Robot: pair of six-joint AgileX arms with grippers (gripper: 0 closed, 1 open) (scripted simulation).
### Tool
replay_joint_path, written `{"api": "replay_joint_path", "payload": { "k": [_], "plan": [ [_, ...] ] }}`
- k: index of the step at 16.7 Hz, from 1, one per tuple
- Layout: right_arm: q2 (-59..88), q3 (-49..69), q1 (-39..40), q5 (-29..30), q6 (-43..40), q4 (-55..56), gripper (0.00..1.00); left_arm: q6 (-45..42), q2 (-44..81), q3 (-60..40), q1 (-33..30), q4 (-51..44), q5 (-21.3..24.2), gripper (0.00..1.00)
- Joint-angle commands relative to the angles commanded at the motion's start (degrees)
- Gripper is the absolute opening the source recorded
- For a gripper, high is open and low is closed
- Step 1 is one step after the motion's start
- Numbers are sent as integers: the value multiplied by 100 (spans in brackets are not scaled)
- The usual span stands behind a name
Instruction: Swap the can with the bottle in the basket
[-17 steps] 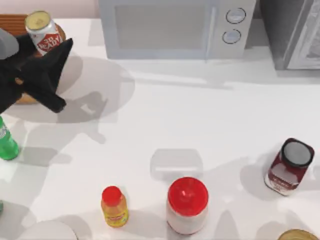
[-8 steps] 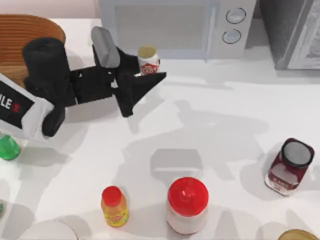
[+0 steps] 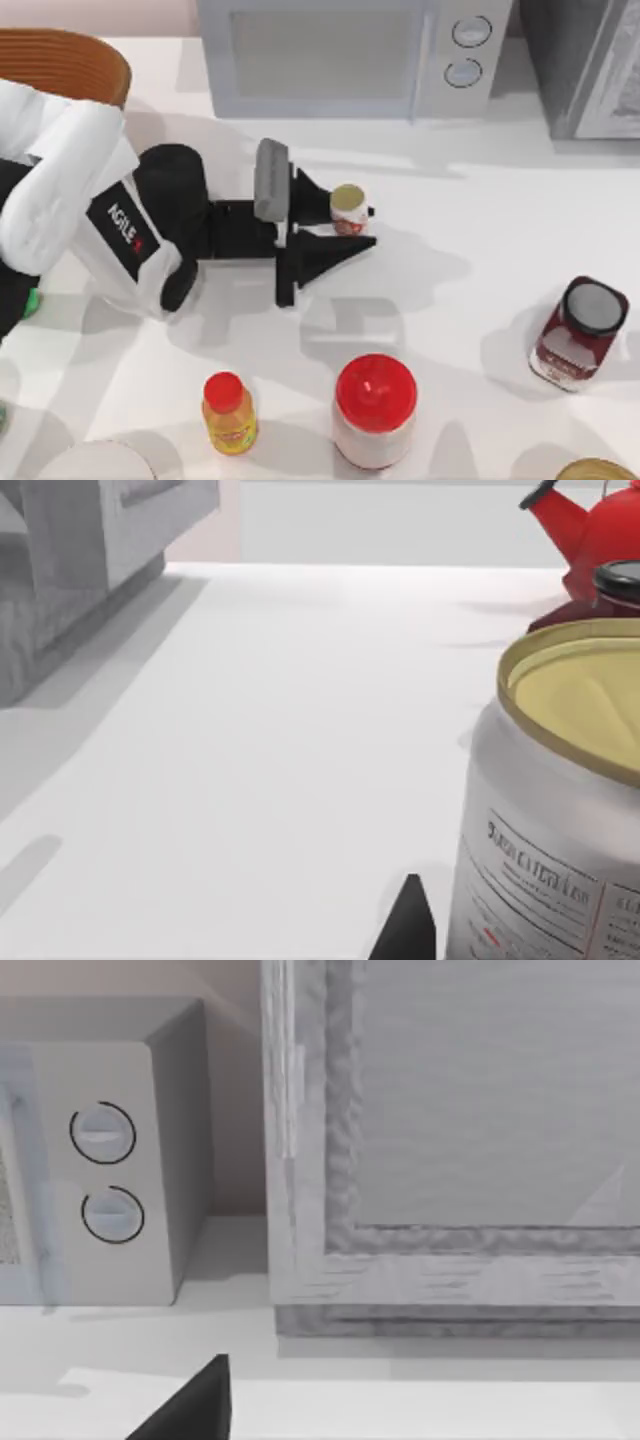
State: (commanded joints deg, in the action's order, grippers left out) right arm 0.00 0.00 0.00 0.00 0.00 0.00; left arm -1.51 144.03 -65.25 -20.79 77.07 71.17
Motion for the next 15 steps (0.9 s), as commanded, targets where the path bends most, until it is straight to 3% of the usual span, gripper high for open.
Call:
{"api": "replay_joint_path", "payload": {
  "k": [6, 15],
  "plan": [
    [0, 0, 0, 0, 0, 0, 100, -8, 122, -67, -19, 78, 64, 0],
    [0, 0, 0, 0, 0, 0, 100, -8, 122, -67, -19, 78, 64, 68]
  ]
}}
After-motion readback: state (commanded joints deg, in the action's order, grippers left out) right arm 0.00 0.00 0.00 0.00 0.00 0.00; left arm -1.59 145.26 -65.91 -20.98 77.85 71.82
